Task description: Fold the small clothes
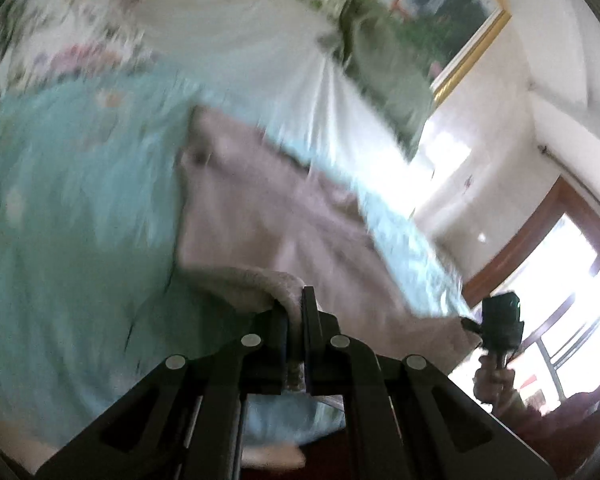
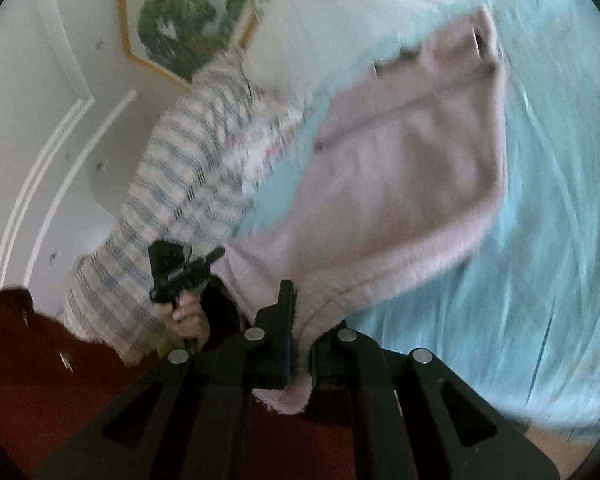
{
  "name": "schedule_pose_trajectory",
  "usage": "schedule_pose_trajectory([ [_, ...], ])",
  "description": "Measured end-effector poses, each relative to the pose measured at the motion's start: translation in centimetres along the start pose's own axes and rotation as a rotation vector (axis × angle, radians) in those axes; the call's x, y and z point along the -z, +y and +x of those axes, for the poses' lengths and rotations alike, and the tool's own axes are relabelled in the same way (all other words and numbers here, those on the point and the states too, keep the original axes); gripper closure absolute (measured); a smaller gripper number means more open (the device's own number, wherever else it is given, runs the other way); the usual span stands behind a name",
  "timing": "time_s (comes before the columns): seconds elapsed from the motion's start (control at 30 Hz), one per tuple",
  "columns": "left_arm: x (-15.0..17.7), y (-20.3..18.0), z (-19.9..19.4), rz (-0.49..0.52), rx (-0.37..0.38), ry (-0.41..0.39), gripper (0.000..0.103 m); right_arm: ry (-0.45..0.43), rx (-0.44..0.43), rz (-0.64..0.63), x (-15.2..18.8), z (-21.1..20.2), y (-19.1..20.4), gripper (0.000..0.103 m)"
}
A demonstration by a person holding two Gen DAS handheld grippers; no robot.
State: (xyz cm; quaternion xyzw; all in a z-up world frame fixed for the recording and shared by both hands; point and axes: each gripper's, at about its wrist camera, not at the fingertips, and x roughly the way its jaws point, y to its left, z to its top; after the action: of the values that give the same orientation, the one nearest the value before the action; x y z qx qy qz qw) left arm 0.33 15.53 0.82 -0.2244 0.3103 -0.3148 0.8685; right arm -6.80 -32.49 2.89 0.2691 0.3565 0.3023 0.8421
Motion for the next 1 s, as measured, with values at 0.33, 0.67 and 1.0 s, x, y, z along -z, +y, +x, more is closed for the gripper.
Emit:
schedule_pose_trajectory([
  [0.33,-12.6,-1.0,8.6,0.033,-0.132,-0.126,0.1,-0.195,0.199,-0.058,-14.1,0.5,-3.2,0.095],
  [0.67,-22.0,4.1,23.8,0.044,-0.348,-0.033,0.1,-0.169,0.421,0.022,-24.9,7.0,-11.7,0.096],
  [1.0,-23.8,10.2,34.6,0.021,-0.496,0.123,0.098,-0.034,0.573,0.123,-28.5,12.8,-18.9,0.095],
])
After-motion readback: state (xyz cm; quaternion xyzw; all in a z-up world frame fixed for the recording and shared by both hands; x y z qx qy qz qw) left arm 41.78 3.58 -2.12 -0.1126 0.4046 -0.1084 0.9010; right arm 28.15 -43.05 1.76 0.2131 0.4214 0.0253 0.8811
